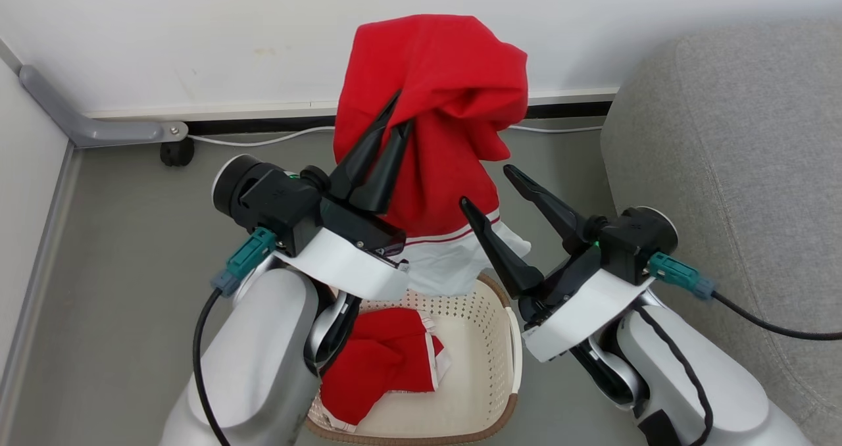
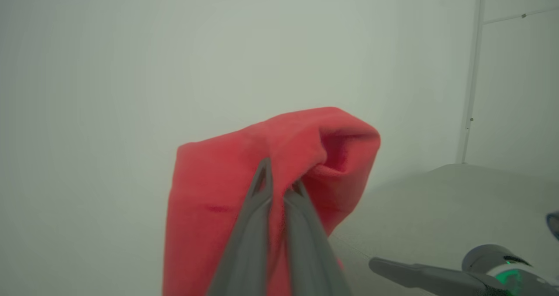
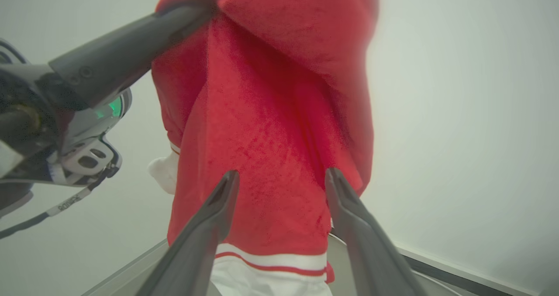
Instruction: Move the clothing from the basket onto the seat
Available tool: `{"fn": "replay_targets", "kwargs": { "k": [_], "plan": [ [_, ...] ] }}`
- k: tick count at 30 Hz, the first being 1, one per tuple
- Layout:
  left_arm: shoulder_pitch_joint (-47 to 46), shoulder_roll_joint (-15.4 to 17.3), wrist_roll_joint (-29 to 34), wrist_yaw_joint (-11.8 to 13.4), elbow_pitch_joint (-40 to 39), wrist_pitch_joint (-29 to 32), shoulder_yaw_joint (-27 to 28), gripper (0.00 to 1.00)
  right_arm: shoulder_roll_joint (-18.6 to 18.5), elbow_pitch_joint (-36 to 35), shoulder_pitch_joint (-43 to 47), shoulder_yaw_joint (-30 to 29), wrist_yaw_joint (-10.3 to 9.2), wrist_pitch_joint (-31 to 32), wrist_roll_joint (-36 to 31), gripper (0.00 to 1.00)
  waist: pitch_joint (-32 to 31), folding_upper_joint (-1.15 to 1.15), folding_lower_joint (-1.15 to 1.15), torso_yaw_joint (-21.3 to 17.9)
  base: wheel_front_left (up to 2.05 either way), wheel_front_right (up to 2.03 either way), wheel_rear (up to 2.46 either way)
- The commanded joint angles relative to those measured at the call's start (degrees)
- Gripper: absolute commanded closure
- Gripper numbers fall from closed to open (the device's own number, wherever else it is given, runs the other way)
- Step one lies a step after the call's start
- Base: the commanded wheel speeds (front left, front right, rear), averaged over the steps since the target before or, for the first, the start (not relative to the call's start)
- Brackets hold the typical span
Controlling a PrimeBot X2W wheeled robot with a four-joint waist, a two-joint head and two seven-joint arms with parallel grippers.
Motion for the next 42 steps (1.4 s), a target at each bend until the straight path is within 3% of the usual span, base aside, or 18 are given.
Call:
{"fn": "replay_targets", "kwargs": {
  "k": [1,8,18,19,20,21,31,32,33,34,42],
  "plan": [
    [-2.89,0.62,-0.34,0.31,-1.96,-0.28,1.19,1.0,0.26,-1.43,-1.4,1.31,0.23,-0.34,0.64,0.0,0.16,0.0,0.0,0.23,0.0,0.0,0.0],
    [-3.17,0.62,-1.55,0.81,-3.13,-0.28,-2.59,1.0,0.87,2.05,-5.51,6.04,0.23,-0.34,-0.49,0.0,0.81,0.0,0.0,1.77,0.0,0.0,0.0],
    [-3.38,0.62,-4.09,1.17,-4.1,-0.28,-7.24,1.0,5.69,13.25,-8.63,5.79,0.23,-0.34,-3.11,0.0,0.91,0.0,0.0,4.89,0.0,0.0,0.0],
    [-3.32,0.62,-4.34,1.21,-4.01,-0.28,-7.49,1.0,6.07,13.85,-8.87,5.87,0.23,-0.34,-2.88,0.47,0.94,0.0,0.0,5.09,0.0,0.0,0.0],
    [-3.24,0.62,-4.49,1.26,-3.81,-0.28,-7.7,1.0,6.37,14.34,-9.12,6.01,0.23,-0.34,-2.63,0.77,0.97,0.0,0.0,5.29,0.0,0.0,0.0],
    [-3.17,0.62,-4.67,1.31,-3.58,-0.28,-7.9,1.0,6.6,14.71,-9.29,6.12,0.23,-0.34,-2.18,1.0,1.02,0.0,0.0,5.47,0.0,0.0,0.0],
    [-2.69,0.62,-4.24,1.68,-1.29,-0.28,-6.6,1.0,5.7,13.24,-8.85,4.81,0.23,-0.34,-0.44,1.0,2.0,0.0,0.0,4.63,0.0,0.0,0.0],
    [-2.5,0.62,-4.18,1.7,-0.71,-0.28,-6.51,0.85,5.52,12.73,-8.64,4.62,0.23,-0.34,-0.4,1.0,2.05,0.0,0.0,4.43,0.0,0.0,0.0],
    [-2.4,0.62,-4.19,1.7,-0.41,-0.28,-6.3,0.58,5.31,12.16,-8.33,4.36,0.23,-0.34,-0.34,1.0,2.09,0.0,0.0,4.21,0.0,0.0,0.0],
    [-2.24,0.62,-4.25,1.75,-0.04,-0.28,-6.02,0.0,5.1,11.52,-7.99,4.19,0.23,-0.34,-0.27,1.0,2.1,0.0,0.0,3.92,0.0,0.0,0.0],
    [-0.31,0.62,-2.75,1.18,2.24,-0.28,-3.66,0.0,2.76,5.41,-4.18,1.06,0.23,-0.34,0.56,1.0,1.5,0.0,0.0,1.81,0.0,0.0,0.0]
  ]
}}
